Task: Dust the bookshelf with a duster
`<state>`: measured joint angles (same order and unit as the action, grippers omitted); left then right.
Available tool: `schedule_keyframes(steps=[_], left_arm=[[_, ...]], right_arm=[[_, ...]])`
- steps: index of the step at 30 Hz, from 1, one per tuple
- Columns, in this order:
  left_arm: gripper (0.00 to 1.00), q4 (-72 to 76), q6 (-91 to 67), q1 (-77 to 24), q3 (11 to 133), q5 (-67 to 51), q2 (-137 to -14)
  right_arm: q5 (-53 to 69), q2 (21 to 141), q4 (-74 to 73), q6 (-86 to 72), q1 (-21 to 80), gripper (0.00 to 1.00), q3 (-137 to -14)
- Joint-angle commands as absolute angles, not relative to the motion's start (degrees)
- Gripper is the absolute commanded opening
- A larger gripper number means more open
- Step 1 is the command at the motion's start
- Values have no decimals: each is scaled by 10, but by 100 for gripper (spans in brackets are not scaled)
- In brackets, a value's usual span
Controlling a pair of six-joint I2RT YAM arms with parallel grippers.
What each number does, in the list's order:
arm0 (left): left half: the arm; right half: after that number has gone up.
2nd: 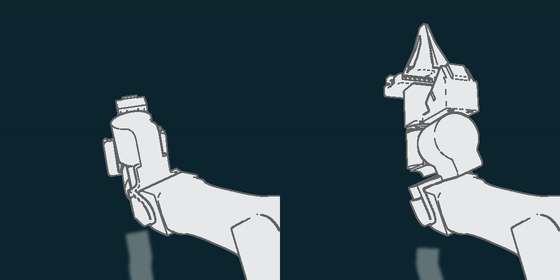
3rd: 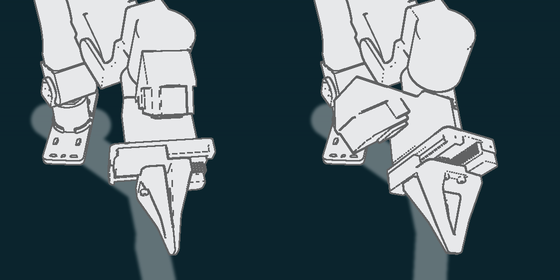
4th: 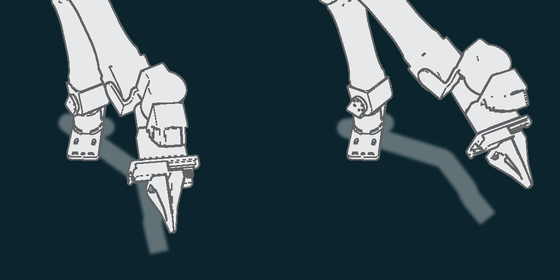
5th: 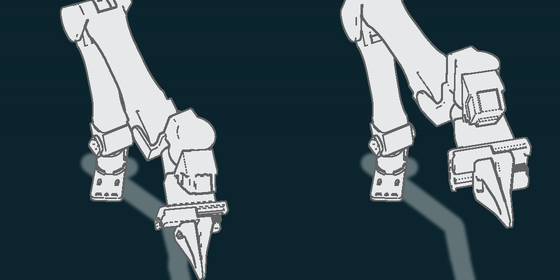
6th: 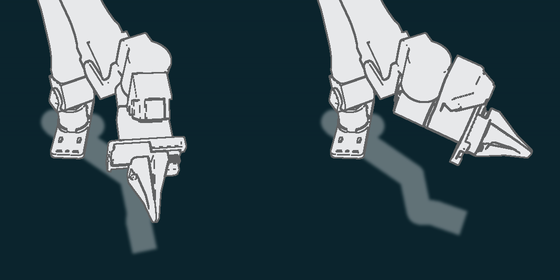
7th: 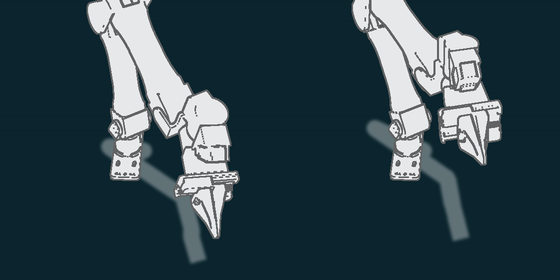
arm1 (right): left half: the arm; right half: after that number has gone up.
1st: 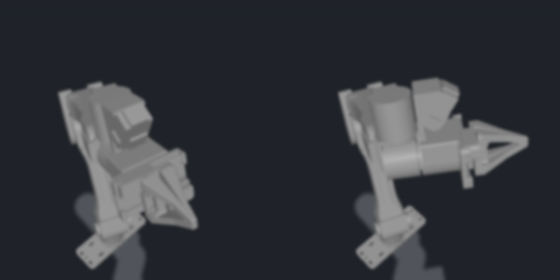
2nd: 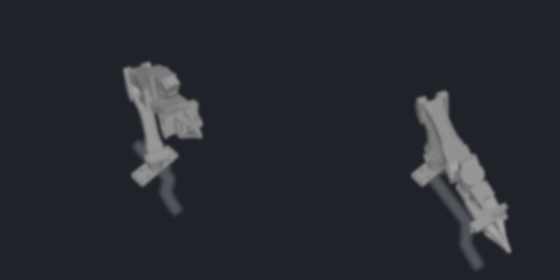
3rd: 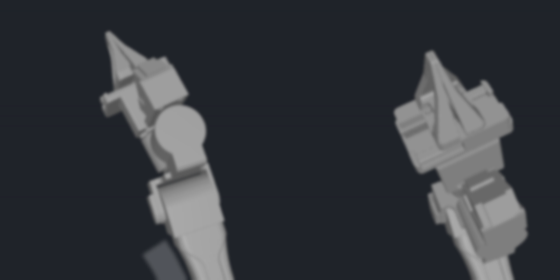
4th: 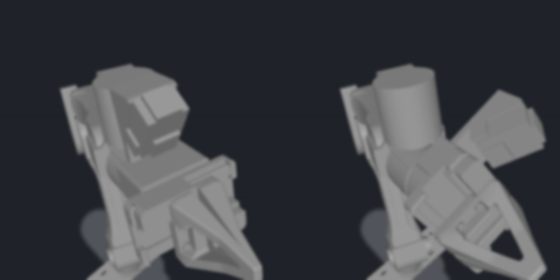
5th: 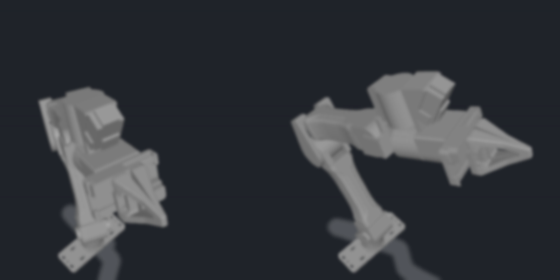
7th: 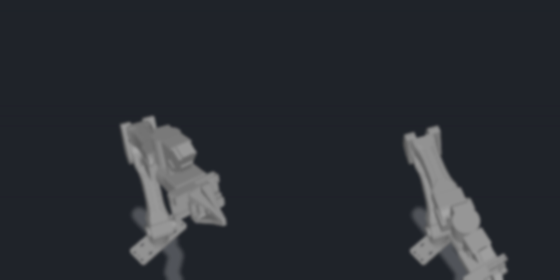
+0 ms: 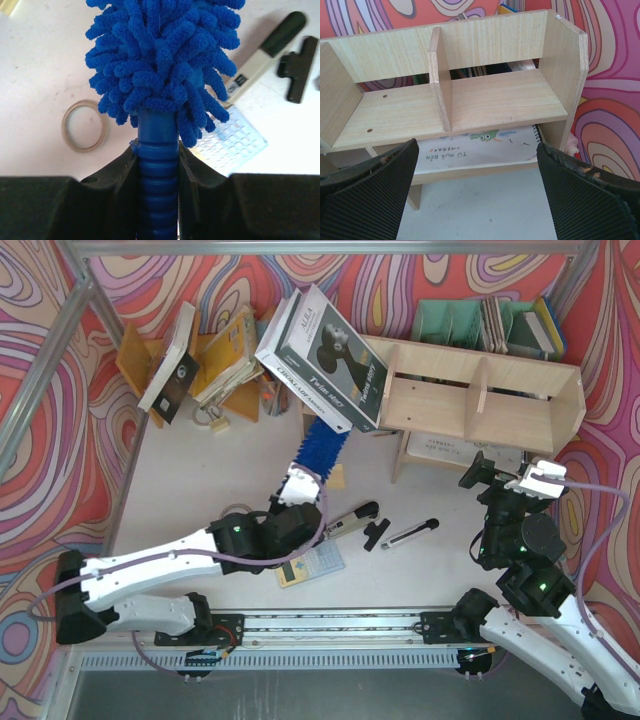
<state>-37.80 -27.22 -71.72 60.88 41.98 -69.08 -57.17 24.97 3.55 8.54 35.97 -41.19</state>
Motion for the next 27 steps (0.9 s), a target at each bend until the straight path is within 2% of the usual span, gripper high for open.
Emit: schedule_keyframes(steps=[1,9,27], left_arm=[[0,-406,-317,-697,578,508,-632],[0,-408,-321,-664,538,490,-578],[0,-326,-446,-632,463,367,-723]], right_arm=[[-572,250,37,80,357,89,-418],[-571,255,35,79,356,89,-419],[-573,241,33,81,356,89,-418]])
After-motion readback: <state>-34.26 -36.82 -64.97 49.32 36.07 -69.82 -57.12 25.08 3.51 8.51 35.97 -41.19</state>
